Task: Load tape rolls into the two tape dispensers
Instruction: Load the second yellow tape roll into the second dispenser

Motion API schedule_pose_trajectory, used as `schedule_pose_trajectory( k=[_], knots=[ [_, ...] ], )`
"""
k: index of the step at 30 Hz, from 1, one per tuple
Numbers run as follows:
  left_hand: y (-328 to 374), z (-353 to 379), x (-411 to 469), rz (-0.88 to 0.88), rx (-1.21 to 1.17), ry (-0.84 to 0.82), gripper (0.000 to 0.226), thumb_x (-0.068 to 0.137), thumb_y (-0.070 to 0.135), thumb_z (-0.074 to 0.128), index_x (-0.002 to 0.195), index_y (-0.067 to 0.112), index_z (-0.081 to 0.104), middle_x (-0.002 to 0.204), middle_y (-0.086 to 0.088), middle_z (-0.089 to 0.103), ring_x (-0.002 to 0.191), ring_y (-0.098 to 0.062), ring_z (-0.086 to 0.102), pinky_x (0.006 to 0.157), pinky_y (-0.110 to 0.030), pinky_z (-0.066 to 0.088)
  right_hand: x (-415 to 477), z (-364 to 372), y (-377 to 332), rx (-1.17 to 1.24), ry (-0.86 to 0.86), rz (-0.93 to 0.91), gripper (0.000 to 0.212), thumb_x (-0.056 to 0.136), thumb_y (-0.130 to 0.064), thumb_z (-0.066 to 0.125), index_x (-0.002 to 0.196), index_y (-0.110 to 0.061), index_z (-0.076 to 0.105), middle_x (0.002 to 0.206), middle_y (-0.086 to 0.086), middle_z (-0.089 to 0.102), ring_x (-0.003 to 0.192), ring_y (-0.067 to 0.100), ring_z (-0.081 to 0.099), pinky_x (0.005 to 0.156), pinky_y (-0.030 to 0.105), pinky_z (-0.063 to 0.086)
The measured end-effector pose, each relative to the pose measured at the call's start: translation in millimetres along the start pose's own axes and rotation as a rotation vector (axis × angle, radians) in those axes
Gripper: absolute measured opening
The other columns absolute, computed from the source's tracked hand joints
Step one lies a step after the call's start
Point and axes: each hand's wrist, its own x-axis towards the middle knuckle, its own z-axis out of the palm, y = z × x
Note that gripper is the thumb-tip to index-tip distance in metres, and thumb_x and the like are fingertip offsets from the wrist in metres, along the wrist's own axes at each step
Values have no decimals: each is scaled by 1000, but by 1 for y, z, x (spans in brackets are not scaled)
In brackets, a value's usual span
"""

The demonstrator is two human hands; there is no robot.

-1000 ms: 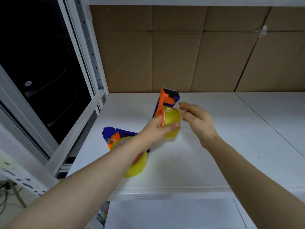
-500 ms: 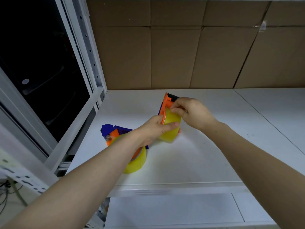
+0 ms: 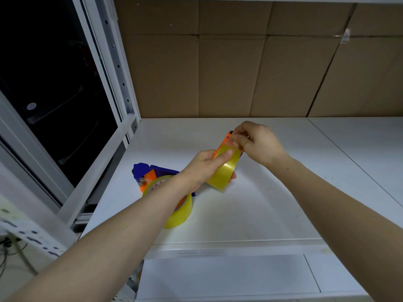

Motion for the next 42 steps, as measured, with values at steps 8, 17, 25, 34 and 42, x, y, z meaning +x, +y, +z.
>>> schedule_pose_trajectory(
  k=[8, 17, 25, 34, 42],
  knots=[
    [0, -4, -3, -20, 41, -73, 12, 85, 11, 65, 97, 10, 63, 78, -8, 71, 69, -19, 68, 74, -32, 55, 3, -9, 0, 226, -194, 173, 15, 80, -11, 68, 93, -3, 68, 94, 18, 71, 90, 32, 69, 86, 43, 56],
    [1, 2, -3, -4, 60, 12, 28, 87, 34, 63, 91, 6, 62, 63, -9, 71, 52, -17, 66, 59, -27, 55, 9, -8, 7, 245, 2, 267, 18, 75, -10, 66, 62, -21, 62, 64, 6, 66, 68, 30, 66, 77, 50, 58],
    [5, -3, -6, -11, 31, -39, 5, 84, 15, 66, 84, 10, 65, 64, -3, 72, 57, -15, 67, 64, -26, 54, 5, -6, 11, 236, 92, 284, 11, 76, -7, 58, 67, -12, 64, 59, 7, 62, 61, 25, 60, 75, 44, 58],
    [12, 5, -8, -92, 73, 18, 28, 88, 32, 63, 93, 4, 61, 66, -14, 69, 45, -17, 64, 50, -22, 52, 13, -33, 18, 432, 34, 417, 4, 76, -1, 67, 73, 0, 65, 62, 13, 59, 48, 18, 55, 53, 23, 56],
    [19, 4, -10, -105, 84, -34, 7, 85, 9, 64, 91, 6, 63, 57, -1, 70, 48, -11, 66, 49, -18, 53, 12, -19, 31, 459, -32, 554, 20, 70, -9, 78, 77, -3, 61, 62, 9, 57, 53, 16, 53, 41, 18, 50]
  ],
)
